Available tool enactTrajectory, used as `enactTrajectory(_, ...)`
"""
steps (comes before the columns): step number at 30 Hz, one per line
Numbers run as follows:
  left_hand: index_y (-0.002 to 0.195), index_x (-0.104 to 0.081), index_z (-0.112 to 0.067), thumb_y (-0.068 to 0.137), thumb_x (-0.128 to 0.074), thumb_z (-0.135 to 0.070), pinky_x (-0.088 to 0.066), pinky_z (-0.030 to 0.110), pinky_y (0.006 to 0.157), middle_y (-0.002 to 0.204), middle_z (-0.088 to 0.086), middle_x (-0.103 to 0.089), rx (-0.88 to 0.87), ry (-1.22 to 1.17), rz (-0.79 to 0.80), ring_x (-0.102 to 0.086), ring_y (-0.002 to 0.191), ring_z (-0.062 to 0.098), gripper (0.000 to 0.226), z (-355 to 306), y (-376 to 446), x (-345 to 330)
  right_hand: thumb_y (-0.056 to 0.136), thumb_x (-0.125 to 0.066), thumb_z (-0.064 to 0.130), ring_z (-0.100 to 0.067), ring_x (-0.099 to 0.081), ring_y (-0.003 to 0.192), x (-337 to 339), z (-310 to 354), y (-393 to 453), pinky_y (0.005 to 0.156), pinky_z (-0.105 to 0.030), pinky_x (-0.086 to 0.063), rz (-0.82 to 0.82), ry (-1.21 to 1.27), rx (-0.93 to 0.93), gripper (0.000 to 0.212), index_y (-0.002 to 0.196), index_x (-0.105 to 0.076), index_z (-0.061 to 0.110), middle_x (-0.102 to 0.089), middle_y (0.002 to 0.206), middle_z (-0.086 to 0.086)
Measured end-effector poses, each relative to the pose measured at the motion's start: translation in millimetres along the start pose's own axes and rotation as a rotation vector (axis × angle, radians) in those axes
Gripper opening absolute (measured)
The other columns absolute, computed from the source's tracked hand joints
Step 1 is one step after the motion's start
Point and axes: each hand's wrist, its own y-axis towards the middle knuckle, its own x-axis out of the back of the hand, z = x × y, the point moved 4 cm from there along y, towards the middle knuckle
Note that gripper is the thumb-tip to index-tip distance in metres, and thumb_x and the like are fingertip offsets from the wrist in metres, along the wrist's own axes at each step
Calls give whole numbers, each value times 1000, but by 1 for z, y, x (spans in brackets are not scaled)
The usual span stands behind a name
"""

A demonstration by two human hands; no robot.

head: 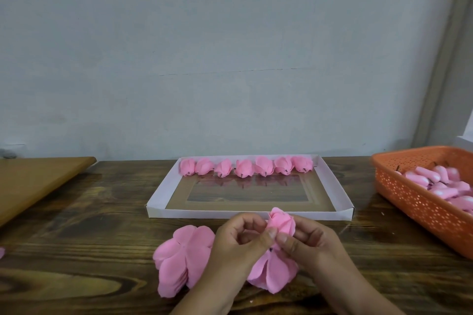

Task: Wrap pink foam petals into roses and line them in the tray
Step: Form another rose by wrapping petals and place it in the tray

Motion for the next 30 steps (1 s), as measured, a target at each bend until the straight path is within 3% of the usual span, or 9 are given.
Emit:
enactTrajectory(5, 79, -75, -22, 71, -86, -32, -54, 25, 73, 85, 3, -72, 103, -27, 98, -65, 82, 15, 17, 2, -2, -2, 74, -83, 18, -38, -68, 107, 11, -2, 2, 89, -42, -57, 47, 10, -130, 46, 118, -71, 13, -71, 115, -23)
enactTrajectory(10, 85, -77, -22, 70, -85, -37, -53, 25, 74, 91, 5, -75, 158, -42, 162, -68, 85, 14, 23, 5, -2, -2, 77, -84, 21, -35, -69, 103, 13, -1, 2, 86, -40, -57, 114, 7, -193, 46, 118, -70, 7, -69, 115, -26)
enactTrajectory(13, 86, -77, -22, 71, -84, -35, -53, 22, 72, 90, 2, -74, 172, -24, 149, -69, 84, 12, 21, 7, -2, -2, 75, -85, 22, -31, -71, 94, 14, -2, 2, 76, -34, -57, 101, 12, -183, 46, 116, -71, 5, -71, 110, -27)
enactTrajectory(18, 90, -79, -24, 67, -92, -38, -55, 21, 75, 93, 2, -76, 190, -46, 123, -70, 85, 11, 30, 7, -1, -1, 75, -81, 19, -30, -72, 93, 16, -4, 2, 77, -36, -57, 49, 27, -143, 40, 112, -73, 8, -72, 108, -23)
enactTrajectory(22, 91, -80, -20, 62, -82, -40, -58, 32, 82, 105, 15, -75, 212, -94, 98, -71, 91, 19, 35, 4, -2, -2, 76, -77, 20, -30, -71, 91, 15, -4, 1, 77, -37, -58, 49, 26, -140, 34, 106, -74, 4, -73, 103, -24)
enactTrajectory(26, 114, -71, 0, 88, -74, -35, -52, 51, 91, 118, 33, -67, 257, -194, 114, -64, 112, 46, 44, 4, -2, -2, 76, -79, 20, -27, -71, 81, 18, -3, 1, 70, -35, -57, 2, 21, -98, 30, 99, -75, 2, -73, 94, -22)
enactTrajectory(30, 109, -78, -12, 75, -84, -14, -50, 54, 105, 121, 22, -70, 276, -276, 106, -66, 117, 39, 35, 5, -1, 1, 71, -77, 22, -23, -72, 78, 23, -3, 3, 64, -30, -57, -116, 85, -54, 34, 99, -76, 5, -75, 97, -19)
